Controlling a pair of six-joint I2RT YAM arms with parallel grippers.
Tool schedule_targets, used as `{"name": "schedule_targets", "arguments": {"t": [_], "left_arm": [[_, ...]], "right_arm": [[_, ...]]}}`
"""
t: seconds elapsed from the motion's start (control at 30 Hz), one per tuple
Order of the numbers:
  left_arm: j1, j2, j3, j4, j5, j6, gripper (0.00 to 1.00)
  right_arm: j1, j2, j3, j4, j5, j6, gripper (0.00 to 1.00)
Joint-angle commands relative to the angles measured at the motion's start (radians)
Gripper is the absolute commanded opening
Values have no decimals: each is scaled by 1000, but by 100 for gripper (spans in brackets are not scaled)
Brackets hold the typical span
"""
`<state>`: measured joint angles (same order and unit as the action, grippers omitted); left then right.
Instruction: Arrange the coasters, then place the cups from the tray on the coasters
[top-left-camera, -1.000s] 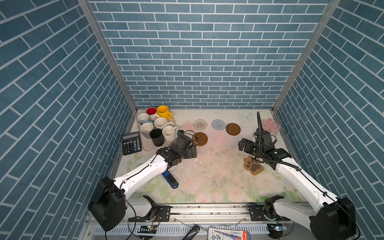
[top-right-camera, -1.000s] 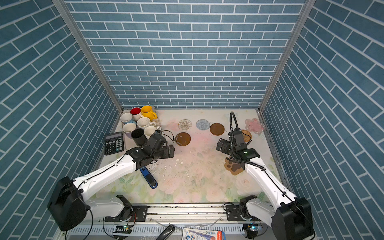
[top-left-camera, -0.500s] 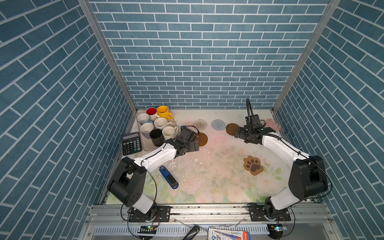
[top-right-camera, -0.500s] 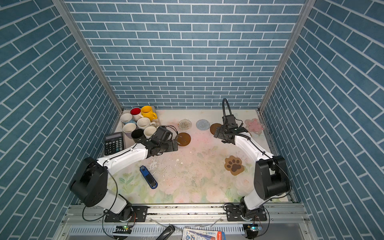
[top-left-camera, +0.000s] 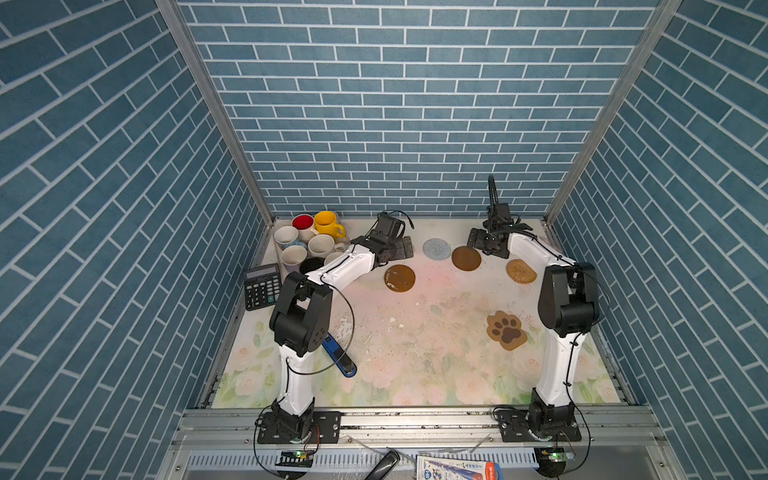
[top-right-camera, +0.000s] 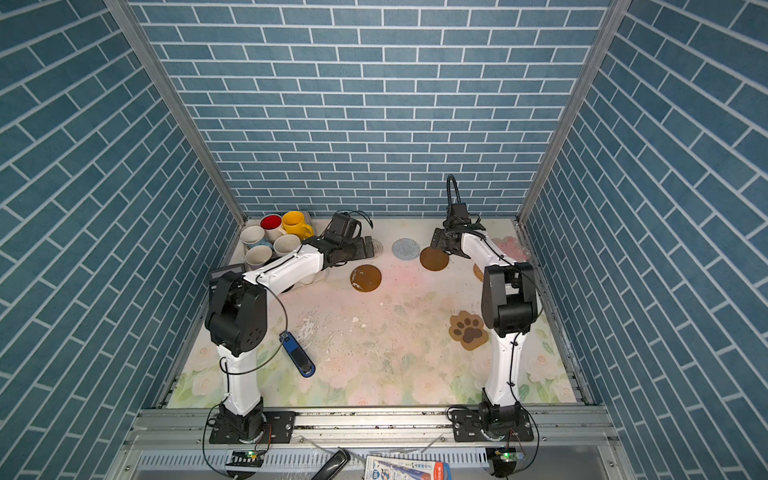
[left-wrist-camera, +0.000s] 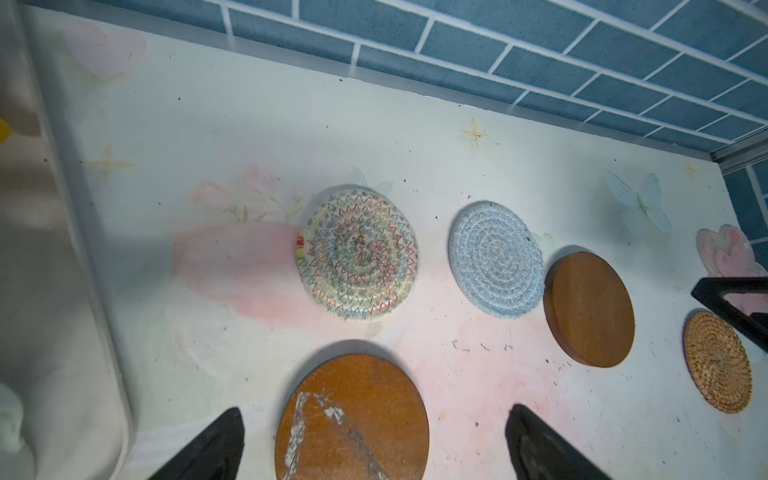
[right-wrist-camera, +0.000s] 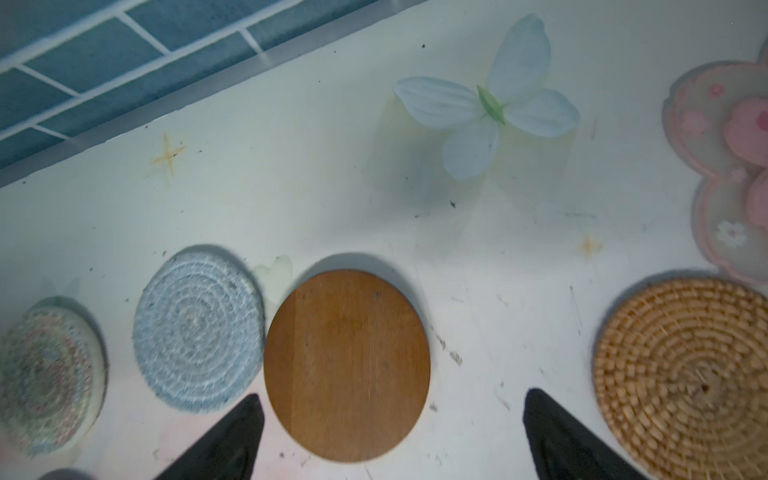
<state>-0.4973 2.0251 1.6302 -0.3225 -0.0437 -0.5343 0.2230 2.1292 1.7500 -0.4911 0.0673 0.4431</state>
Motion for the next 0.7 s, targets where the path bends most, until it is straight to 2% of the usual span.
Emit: {"name": "schedule_targets", "arguments": {"t": [0.0, 0.3, 0.67], "left_arm": [[6, 41, 53, -20, -17, 44, 99], [6, 59, 53, -22, -50, 95, 99], [5, 52, 35, -23, -34, 95, 99]], "right_arm": [[-2, 98, 141, -86, 8, -58, 97], [-2, 279, 359, -163, 17, -85, 97], [0, 332, 380, -165, 11, -81, 96]]}}
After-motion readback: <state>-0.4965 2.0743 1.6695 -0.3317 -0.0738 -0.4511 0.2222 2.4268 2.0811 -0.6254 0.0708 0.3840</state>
